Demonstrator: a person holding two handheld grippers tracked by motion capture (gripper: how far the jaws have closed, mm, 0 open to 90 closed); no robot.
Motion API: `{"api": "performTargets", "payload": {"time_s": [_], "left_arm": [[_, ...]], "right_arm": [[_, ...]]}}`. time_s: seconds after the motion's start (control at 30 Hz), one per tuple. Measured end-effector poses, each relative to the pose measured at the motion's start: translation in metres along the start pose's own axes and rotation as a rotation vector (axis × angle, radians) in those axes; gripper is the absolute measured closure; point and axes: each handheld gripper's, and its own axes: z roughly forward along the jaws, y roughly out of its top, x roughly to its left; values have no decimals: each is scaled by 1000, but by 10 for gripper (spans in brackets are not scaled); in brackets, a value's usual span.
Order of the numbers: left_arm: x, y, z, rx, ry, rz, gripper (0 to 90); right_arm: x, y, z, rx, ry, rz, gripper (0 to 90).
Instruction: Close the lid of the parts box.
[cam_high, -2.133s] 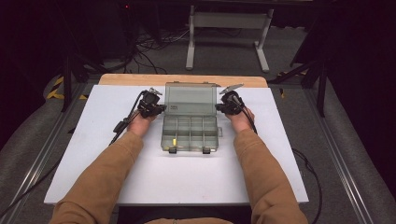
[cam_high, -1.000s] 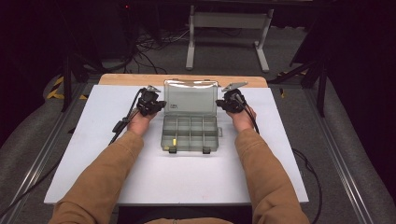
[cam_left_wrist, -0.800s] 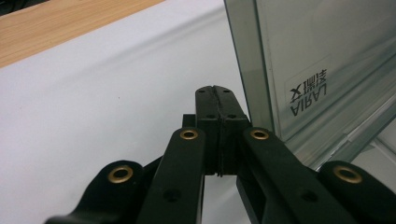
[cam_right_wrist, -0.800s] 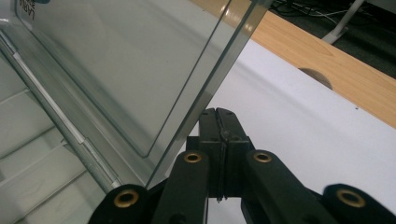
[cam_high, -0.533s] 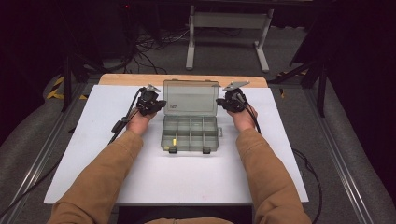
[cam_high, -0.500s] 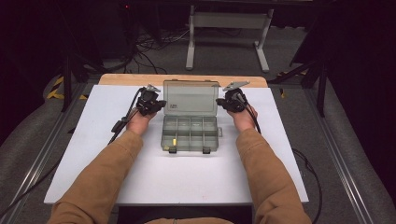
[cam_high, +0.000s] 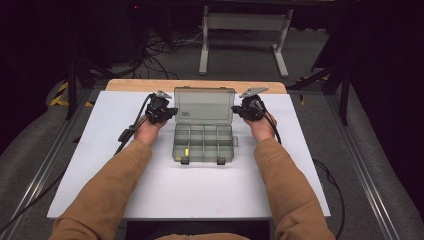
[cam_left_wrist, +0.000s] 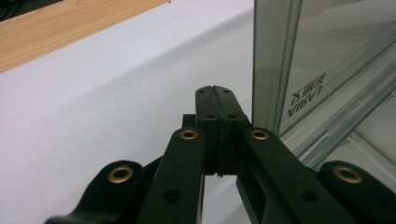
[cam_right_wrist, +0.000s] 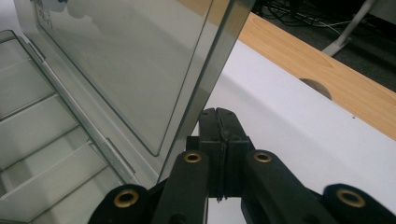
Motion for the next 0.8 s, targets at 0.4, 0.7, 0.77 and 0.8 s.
{"api": "performTargets", "payload": {"time_s": [0.4,0.7,0.77,0.8], "left_arm": [[-1,0,-5,7,-23,-10,897],[-1,0,-8,15,-34,0,897],[-1,1,-10,31,-52,0,897],[-2,0,-10,21,-44,0,897]], "right_arm": [[4,-1,-6,-4,12,-21,899],[8,-3,-11,-8,25,-34,899],[9,-3,-12,-10,27,-38,899],[10,-4,-13,-10,29,-39,899]]}}
